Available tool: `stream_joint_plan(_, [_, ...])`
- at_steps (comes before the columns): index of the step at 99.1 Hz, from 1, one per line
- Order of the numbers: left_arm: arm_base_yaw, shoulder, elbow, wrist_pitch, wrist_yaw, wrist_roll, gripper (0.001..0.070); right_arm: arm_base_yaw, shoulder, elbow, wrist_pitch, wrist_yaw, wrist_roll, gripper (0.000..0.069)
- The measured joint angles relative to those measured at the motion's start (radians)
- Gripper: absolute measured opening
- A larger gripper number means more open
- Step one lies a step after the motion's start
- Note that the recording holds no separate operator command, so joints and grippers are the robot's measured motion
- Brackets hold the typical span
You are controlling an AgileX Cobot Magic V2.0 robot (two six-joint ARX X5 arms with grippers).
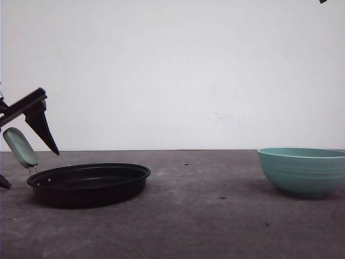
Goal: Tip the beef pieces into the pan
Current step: 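Lower the left gripper onto the pan's mint-green handle and grasp it, then lift the black pan off the table with the left gripper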
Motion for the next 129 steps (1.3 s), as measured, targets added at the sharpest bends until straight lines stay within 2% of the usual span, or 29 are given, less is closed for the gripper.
stream_joint_plan(10, [-0.026,0.018,0.000,0.000,-0.011,-0.007,0.0419,0.000,0.000,0.000,-0.006,0.000,0.000,0.0683])
stream_joint_plan(28, [-0.064,0.021,0.000,0.007,-0.046,-0.009,0.0355,0.000,0.000,0.000,-0.024,0.000,0.000,0.0683])
stream_joint_plan(32, [-0.065,0.021,0.000,0.007,-0.047,-0.009,0.0300,0.000,0.000,0.000,-0.028,0.000,0.000,0.0683])
stream_joint_plan(42, [-0.065,0.021,0.000,0.008,-0.047,-0.010,0.0113,0.000,0.000,0.000,-0.046,0.000,0.000,0.0683])
stream_joint_plan(48, [-0.065,0.021,0.000,0.011,-0.047,-0.010,0.0057,0.000,0.000,0.000,-0.061,0.000,0.000,0.0683])
stream_joint_plan(72, [-0.068,0.021,0.000,0.011,-0.045,-0.002,0.0053,0.000,0.000,0.000,-0.090,0.000,0.000,0.0683])
stream_joint_plan(91, [-0.068,0.010,-0.001,0.019,-0.015,-0.002,0.0053,0.000,0.000,0.000,-0.099,0.000,0.000,0.0683])
stream_joint_plan(118, [-0.068,-0.160,-0.005,0.032,-0.013,-0.002,0.0052,0.000,0.000,0.000,-0.099,0.000,0.000,0.0683])
stream_joint_plan(129, [-0.068,-0.230,-0.005,0.012,0.010,-0.013,0.0052,0.000,0.000,0.000,-0.099,0.019,0.000,0.0683])
